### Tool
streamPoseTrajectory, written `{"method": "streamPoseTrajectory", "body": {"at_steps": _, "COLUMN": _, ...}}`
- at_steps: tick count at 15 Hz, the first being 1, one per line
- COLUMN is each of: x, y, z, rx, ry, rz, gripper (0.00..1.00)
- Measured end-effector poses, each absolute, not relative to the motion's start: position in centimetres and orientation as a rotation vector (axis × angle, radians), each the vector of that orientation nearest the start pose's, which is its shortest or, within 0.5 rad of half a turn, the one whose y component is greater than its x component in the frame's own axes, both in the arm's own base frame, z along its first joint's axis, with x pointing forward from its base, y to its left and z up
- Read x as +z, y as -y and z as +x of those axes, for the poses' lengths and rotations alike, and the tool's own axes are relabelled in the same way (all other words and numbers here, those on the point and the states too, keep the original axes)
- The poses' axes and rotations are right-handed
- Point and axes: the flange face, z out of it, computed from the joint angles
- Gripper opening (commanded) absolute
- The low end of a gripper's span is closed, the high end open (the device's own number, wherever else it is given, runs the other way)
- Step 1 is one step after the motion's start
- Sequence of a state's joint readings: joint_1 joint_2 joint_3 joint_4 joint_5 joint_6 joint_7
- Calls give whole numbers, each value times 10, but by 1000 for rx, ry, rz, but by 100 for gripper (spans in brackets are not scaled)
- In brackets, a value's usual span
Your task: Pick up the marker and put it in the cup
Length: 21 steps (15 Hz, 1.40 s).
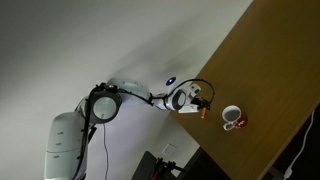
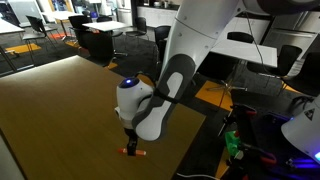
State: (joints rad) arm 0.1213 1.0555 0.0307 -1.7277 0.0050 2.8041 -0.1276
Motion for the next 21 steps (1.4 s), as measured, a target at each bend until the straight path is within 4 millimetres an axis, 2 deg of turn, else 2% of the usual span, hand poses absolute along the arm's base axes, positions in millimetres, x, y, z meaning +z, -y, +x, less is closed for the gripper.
{"method": "streamPoseTrajectory", "body": {"at_steps": 4, "x": -26, "y": -99, "z": 621, "rx": -47, "ry": 403, "rz": -3102, "gripper": 99}}
{"method": "streamPoseTrajectory", "body": {"at_steps": 6, "x": -28, "y": -103, "z": 625, "rx": -43, "ry": 415, "rz": -3105, "gripper": 74}}
{"method": "streamPoseTrajectory", "body": {"at_steps": 7, "x": -29, "y": -104, "z": 626, "rx": -39, "ry": 419, "rz": -3105, "gripper": 73}}
{"method": "streamPoseTrajectory", "body": {"at_steps": 12, "x": -34, "y": -110, "z": 631, "rx": -42, "ry": 431, "rz": -3104, "gripper": 33}}
{"method": "streamPoseTrajectory", "body": {"at_steps": 17, "x": -39, "y": -110, "z": 632, "rx": -35, "ry": 431, "rz": -3104, "gripper": 0}}
{"method": "streamPoseTrajectory", "body": {"at_steps": 19, "x": -40, "y": -110, "z": 633, "rx": -32, "ry": 431, "rz": -3104, "gripper": 5}}
{"method": "streamPoseTrajectory", "body": {"at_steps": 21, "x": -40, "y": -110, "z": 634, "rx": -22, "ry": 431, "rz": -3105, "gripper": 5}}
